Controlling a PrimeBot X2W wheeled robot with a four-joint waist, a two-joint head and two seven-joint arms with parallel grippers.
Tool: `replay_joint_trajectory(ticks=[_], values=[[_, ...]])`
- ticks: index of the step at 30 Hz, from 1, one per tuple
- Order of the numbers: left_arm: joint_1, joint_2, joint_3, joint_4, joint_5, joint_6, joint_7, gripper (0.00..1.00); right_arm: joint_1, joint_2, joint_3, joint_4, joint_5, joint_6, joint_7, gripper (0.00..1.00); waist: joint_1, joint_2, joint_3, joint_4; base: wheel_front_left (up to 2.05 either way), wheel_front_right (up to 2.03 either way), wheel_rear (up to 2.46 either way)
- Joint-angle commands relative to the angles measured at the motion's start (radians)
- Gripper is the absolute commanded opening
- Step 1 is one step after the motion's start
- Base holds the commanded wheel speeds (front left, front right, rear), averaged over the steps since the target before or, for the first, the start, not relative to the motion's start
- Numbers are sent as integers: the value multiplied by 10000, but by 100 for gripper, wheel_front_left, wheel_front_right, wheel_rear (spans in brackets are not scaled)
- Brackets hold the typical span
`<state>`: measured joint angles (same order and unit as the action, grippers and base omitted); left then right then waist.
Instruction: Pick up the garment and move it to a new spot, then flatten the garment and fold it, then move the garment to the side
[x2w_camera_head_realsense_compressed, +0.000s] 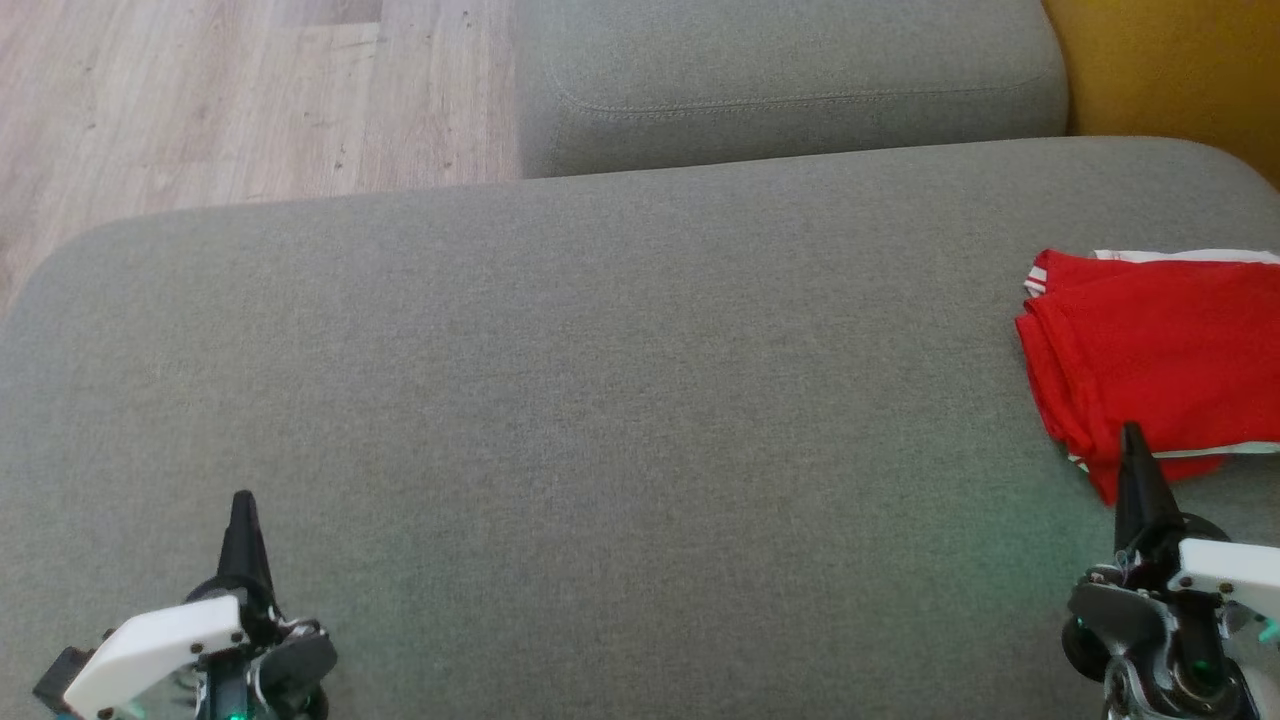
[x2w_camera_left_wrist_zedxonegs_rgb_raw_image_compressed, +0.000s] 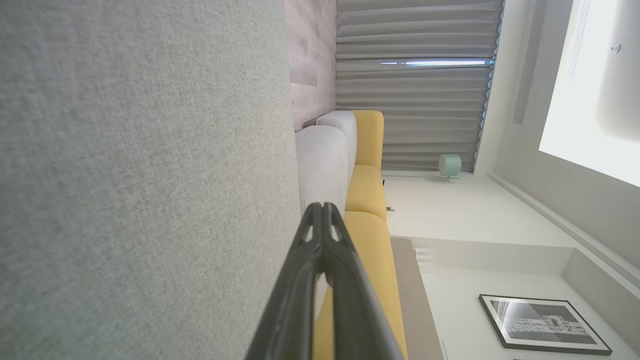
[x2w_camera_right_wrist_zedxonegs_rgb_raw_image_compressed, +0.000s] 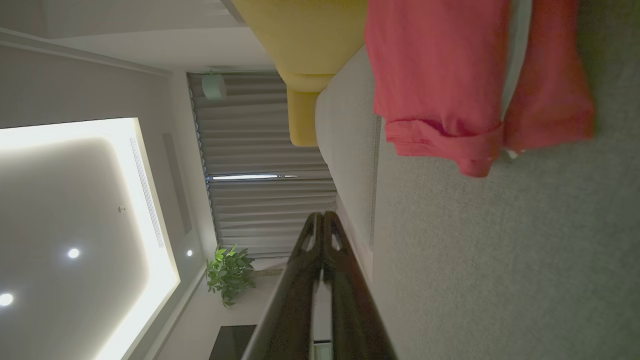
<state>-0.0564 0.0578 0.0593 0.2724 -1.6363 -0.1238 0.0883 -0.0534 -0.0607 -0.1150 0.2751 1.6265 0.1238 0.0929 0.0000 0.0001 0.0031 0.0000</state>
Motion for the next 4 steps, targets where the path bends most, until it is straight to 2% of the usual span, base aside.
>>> replay_joint_trajectory(ticks=[1, 4], values=[[-497, 82, 329, -282, 98, -69, 76, 0, -531, -9, 164, -311, -53, 69, 80, 0, 0, -1, 0, 0, 0, 0, 0], [-498, 76, 338, -281, 105, -69, 83, 0, -532, -4, 158, -311, -58, 69, 86, 0, 0, -1, 0, 0, 0, 0, 0]])
